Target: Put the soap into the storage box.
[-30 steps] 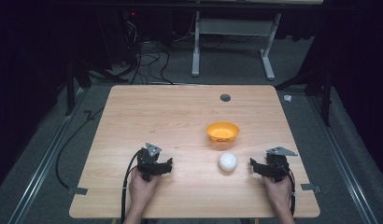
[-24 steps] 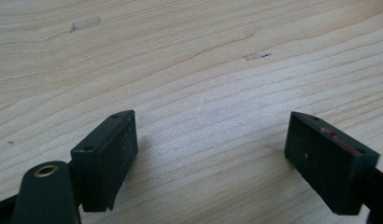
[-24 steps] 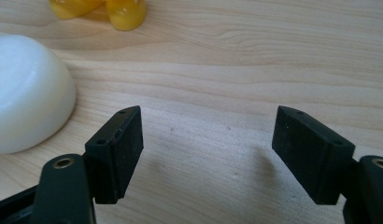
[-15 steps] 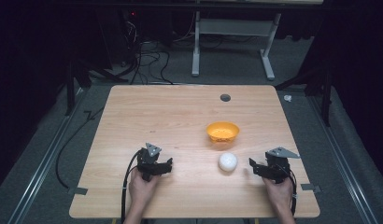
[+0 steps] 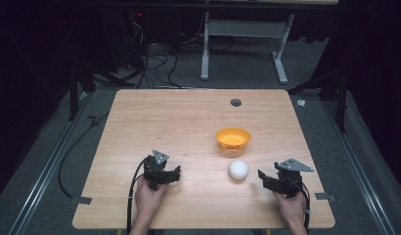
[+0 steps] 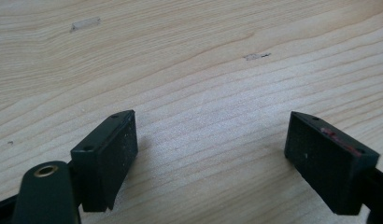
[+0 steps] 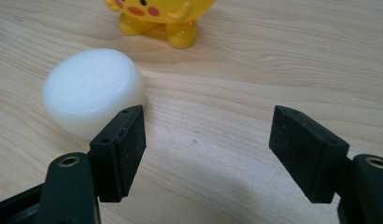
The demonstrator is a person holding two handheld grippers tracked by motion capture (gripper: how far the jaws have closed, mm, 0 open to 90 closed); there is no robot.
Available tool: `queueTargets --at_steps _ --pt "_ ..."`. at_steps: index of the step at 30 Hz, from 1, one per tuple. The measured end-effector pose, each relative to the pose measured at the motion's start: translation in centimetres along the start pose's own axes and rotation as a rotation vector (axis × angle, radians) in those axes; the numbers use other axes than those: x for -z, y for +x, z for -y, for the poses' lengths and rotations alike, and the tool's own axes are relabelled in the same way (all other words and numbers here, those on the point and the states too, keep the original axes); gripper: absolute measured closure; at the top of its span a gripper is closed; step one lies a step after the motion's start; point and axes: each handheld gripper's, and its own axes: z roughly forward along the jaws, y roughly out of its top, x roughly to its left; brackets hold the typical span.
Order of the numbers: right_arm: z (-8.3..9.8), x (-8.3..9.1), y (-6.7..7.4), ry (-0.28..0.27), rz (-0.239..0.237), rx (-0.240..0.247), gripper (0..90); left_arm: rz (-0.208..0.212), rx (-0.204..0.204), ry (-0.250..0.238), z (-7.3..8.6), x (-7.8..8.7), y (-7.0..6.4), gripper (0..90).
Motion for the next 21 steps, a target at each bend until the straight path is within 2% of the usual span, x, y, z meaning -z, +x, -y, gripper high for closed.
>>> queueTargets --at_steps 11,21 --pt "-0.1 0.6 1.4 -0.014 -0.033 0.030 27.8 0.000 0.000 0.000 0.0 0.0 0.0 17.6" --pt "-0.6 0.3 2.5 -0.012 -0.075 0.060 26.6 0.000 0.000 0.000 0.0 0.0 0.0 17.6"
